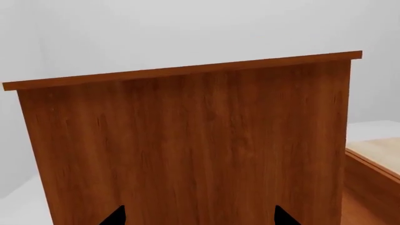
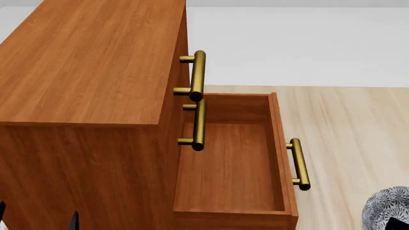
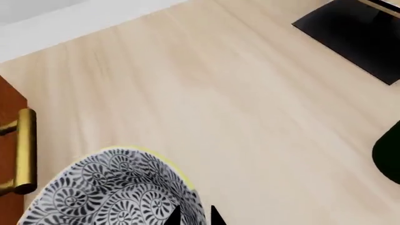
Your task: Put the bowl in the bottom drawer of the cabinet.
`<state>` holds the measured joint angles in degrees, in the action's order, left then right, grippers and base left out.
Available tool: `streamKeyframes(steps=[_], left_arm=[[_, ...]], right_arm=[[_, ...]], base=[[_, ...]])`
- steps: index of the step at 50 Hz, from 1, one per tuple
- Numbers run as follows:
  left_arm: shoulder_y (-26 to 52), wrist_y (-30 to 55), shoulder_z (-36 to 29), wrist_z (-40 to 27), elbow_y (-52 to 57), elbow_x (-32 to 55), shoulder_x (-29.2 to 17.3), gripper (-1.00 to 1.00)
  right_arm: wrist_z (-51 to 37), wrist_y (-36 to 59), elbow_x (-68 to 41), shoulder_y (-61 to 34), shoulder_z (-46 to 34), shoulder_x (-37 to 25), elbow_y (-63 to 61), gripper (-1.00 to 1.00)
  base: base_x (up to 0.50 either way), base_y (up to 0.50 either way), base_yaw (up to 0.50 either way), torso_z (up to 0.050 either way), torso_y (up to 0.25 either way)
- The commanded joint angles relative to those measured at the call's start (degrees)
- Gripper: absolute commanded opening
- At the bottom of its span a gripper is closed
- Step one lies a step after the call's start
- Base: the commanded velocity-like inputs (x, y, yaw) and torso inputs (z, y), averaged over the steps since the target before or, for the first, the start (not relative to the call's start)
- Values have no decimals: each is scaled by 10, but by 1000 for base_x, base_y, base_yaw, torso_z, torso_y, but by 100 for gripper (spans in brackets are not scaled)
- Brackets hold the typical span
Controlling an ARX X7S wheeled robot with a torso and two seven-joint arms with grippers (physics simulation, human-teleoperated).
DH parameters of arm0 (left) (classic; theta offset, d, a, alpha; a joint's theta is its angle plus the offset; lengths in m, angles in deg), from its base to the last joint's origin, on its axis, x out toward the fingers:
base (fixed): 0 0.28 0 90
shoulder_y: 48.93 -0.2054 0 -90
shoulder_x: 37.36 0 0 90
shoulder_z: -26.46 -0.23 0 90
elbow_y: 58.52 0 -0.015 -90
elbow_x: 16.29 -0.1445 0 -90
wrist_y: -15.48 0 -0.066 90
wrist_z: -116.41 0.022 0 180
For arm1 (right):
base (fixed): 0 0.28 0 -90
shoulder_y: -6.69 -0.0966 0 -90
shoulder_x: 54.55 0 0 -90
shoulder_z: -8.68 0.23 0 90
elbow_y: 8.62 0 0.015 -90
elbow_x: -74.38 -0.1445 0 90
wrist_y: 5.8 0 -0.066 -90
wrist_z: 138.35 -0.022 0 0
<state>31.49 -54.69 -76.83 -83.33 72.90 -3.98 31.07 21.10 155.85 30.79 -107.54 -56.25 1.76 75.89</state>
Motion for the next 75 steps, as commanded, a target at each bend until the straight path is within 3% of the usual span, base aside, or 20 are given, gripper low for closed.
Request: streamKeyframes(steps=[1,19,35,75], left_arm=[[-7,-1,0,-5,10,-1,-4,100],[-3,0,-3,-7,7,5,-3,100],[-7,-4,0,-11,10,10,-6,100],[-11,-15,2,-16,3,17,-12,100]], right_arm=[[-58,66,-35,-82,43,1,-57,-100],[-133,135,-57,-266,-7,44,-18,-100],[-134,114,-37,-382,-122,82,67,-100],[-4,-83,87,-469,-381,199,357,-100]], base=[[0,0,0,0,0],[0,0,0,0,0],[0,0,0,0,0],[0,0,0,0,0]])
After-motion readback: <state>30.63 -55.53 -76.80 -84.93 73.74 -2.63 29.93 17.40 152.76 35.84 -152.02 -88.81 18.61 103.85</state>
